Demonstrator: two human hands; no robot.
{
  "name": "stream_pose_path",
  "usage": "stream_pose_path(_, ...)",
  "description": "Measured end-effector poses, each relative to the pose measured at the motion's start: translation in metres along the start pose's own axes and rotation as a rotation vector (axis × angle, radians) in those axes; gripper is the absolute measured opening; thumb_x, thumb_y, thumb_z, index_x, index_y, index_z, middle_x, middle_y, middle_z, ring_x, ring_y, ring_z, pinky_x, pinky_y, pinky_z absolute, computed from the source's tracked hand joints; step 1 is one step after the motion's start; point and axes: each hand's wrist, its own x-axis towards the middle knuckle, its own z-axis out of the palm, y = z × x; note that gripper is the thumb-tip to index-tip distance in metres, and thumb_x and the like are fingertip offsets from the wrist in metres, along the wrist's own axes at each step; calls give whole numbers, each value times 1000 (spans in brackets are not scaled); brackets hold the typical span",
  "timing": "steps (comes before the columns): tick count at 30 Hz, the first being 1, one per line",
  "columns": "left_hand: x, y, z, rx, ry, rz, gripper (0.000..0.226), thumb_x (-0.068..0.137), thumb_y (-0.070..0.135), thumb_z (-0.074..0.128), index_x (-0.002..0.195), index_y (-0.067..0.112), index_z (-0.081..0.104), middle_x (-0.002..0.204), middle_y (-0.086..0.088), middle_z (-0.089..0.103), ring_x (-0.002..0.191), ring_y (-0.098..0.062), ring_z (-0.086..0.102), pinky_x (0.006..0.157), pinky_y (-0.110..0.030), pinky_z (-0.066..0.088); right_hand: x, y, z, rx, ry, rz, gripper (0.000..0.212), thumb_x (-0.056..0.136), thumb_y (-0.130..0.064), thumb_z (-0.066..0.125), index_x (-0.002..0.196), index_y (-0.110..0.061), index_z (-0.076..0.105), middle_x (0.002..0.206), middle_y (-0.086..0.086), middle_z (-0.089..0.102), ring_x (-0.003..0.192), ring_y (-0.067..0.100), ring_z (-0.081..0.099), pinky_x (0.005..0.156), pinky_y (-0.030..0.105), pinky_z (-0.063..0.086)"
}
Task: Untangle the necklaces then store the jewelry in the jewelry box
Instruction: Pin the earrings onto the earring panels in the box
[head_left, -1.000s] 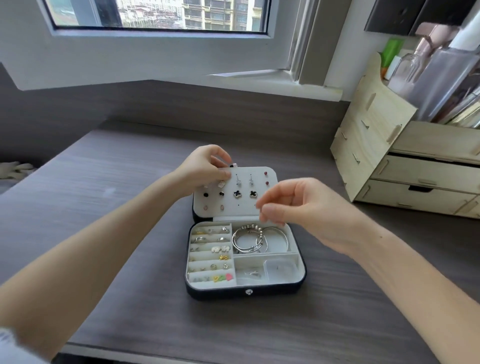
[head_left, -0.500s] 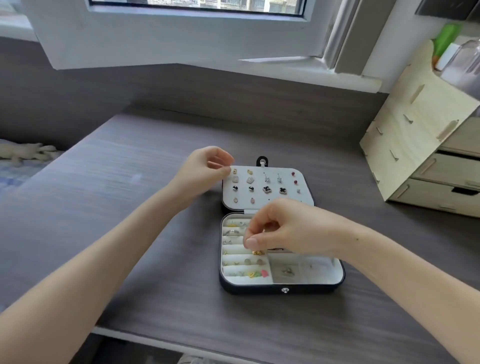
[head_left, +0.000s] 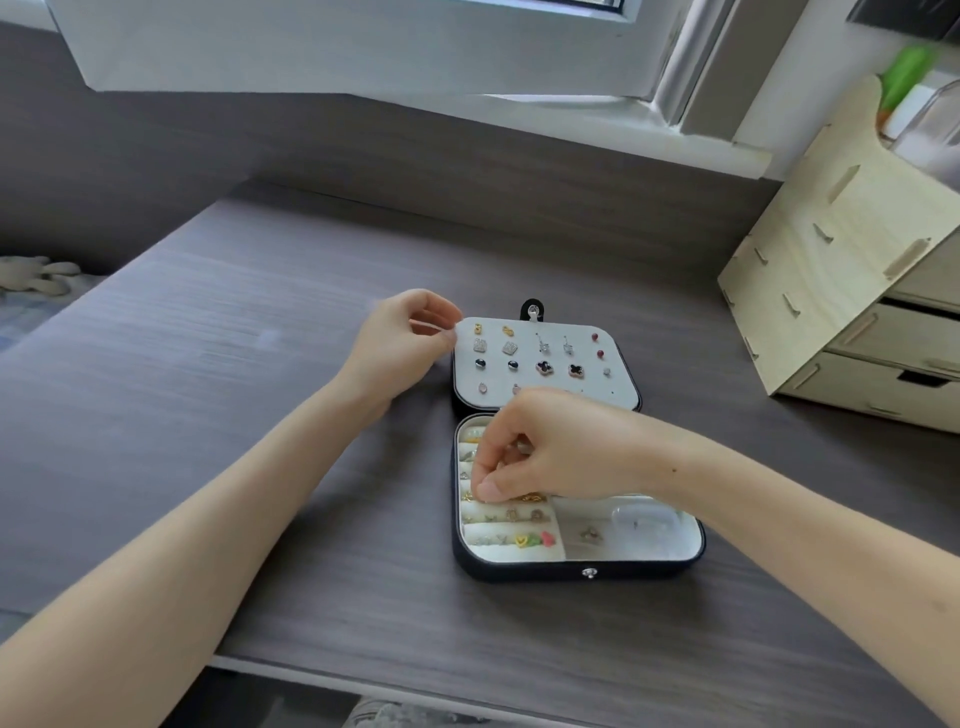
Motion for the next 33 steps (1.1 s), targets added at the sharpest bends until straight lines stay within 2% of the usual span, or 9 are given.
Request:
stream_pose_path(3, -1, 0, 1, 5, 3, -10, 16, 85, 2, 61, 85, 18, 63, 88, 2, 65, 79, -8, 60, 64, -13, 45, -4, 1, 4, -5, 71, -18, 5, 81, -25, 71, 77, -26, 70, 56, -12, 46, 59, 4, 42, 55, 16, 34)
stream_pose_path(7, -3, 0, 1, 9, 5, -23, 19, 85, 1, 60, 83, 20, 63, 89, 2, 64, 78, -10, 59, 71, -19, 47, -8, 2, 13, -50, 153, -40, 2, 81, -27, 69, 80, -26, 69, 70, -8, 58, 69, 7, 48, 63, 12, 35)
stream_pose_path(10, -4, 1, 1, 6, 8, -20, 22, 85, 0, 60, 80, 22, 62, 87, 3, 63, 77, -9, 58, 72, -20, 47, -12, 4, 12, -6, 255, -60, 5, 80, -27, 71, 79, -25, 66, 66, -12, 54, 68, 3, 48, 62, 14, 35)
stream_pose_path(13, -5, 2, 1, 12, 12, -22, 22, 86, 1, 59, 80, 22, 62, 84, 6, 62, 76, -7, 57, 69, -18, 45, -21, 7, 3, 87, 329, -65, 7, 86, -22, 65, 81, -21, 71, 64, -17, 53, 65, -5, 48, 60, 11, 34)
stream_pose_path(18, -4, 1, 2, 27, 27, -27, 27, 86, -5, 51, 82, 20, 61, 85, 6, 61, 76, -4, 54, 65, -14, 42, -33, 11, 9, -64, 280, -81, 21, 92, -17, 57, 95, -31, 73, 80, -15, 57, 85, 6, 47, 78, 22, 39)
stream_pose_path(22, -4, 0, 2, 36, 29, -29, 29, 85, -9, 48, 85, 17, 62, 84, 6, 60, 76, -3, 54, 66, -14, 42, -35, 13, 19, -220, 324, -177, 34, 89, -7, 54, 97, -33, 74, 80, -6, 58, 81, 14, 43, 66, 14, 31)
stream_pose_path(25, -3, -2, 1, 40, 39, -26, 32, 83, -8, 48, 83, 21, 62, 85, 5, 61, 78, -5, 55, 67, -17, 43, -33, 18, 25, -303, 431, -273, 42, 73, -3, 49, 86, -33, 76, 70, -11, 55, 68, 13, 42, 60, 11, 22)
stream_pose_path(29, -3, -3, 1, 44, 38, -26, 35, 83, -8, 48, 80, 24, 61, 85, 4, 61, 77, -5, 54, 67, -18, 44, -28, 26, 29, -330, 479, -326, 44, 66, 0, 52, 82, -33, 76, 66, -9, 56, 63, 12, 42, 59, 13, 26)
stream_pose_path(33, -3, -3, 2, 69, 39, -41, 31, 84, -6, 49, 84, 22, 61, 88, 3, 62, 80, -7, 56, 71, -18, 44, -29, 30, 32, -356, 491, -350, 46, 65, 0, 53, 85, -33, 76, 67, -11, 54, 63, 10, 38, 54, 23, 31)
